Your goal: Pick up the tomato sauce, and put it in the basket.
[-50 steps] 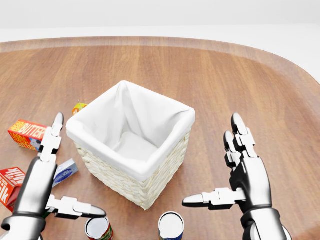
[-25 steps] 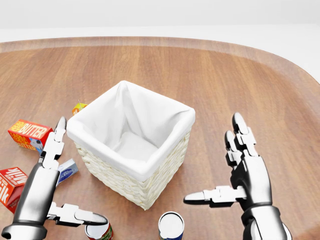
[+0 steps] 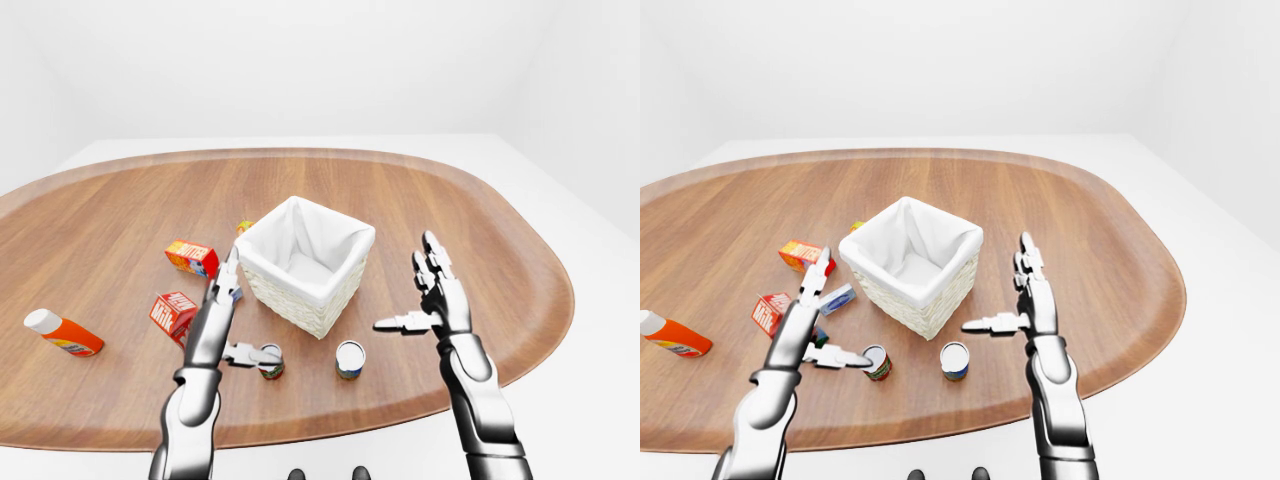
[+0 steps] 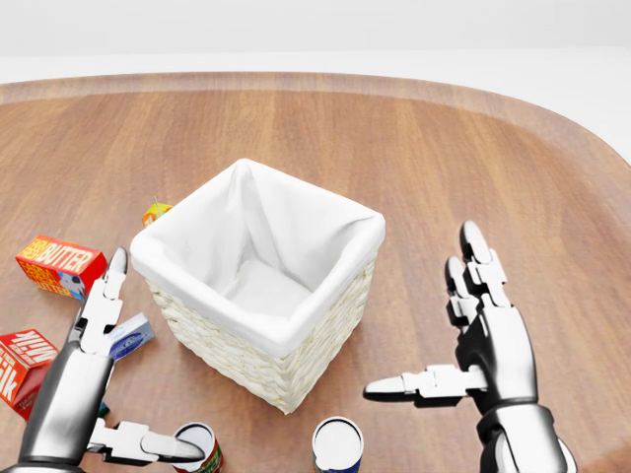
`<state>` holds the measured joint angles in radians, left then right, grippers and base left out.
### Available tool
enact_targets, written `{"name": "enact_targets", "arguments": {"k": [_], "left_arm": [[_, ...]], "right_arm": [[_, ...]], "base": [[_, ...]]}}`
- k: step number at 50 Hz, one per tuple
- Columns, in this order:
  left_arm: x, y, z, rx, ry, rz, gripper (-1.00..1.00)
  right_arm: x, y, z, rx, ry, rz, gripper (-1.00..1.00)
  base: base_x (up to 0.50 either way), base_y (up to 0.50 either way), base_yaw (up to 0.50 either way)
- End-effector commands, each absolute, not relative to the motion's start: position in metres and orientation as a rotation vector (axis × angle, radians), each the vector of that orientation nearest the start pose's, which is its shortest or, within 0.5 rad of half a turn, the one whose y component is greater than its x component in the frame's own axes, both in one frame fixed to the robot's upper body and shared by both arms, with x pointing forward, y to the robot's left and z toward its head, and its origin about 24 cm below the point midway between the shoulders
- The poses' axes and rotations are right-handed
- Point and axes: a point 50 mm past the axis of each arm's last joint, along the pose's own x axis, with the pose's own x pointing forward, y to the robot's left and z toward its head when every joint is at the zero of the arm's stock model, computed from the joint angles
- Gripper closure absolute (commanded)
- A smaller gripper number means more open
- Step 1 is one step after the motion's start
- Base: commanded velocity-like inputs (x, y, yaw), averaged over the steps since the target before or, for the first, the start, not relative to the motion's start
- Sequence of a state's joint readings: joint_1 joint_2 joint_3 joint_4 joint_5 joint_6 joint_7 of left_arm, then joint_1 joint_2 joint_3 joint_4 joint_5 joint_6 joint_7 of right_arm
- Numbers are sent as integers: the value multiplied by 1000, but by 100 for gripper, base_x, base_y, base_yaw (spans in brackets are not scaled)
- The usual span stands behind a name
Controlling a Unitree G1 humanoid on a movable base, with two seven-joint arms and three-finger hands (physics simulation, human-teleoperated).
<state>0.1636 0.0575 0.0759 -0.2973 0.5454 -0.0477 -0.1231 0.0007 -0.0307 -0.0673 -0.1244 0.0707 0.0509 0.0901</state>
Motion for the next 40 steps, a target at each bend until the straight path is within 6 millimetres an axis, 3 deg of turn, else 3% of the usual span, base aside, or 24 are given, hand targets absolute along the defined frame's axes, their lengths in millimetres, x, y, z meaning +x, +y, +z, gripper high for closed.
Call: {"name": "enact_targets", "arguments": {"k": [1,40], "left_arm": [[217,179,72,656,-117,8,-100],[216,172,62,741,-91,2,-100]], "right_arm": [[253,-166,66,33,-78,28,-100],[254,-166,64,32,-73,28,-100]], "base": [[0,0,0],[0,0,0]]}}
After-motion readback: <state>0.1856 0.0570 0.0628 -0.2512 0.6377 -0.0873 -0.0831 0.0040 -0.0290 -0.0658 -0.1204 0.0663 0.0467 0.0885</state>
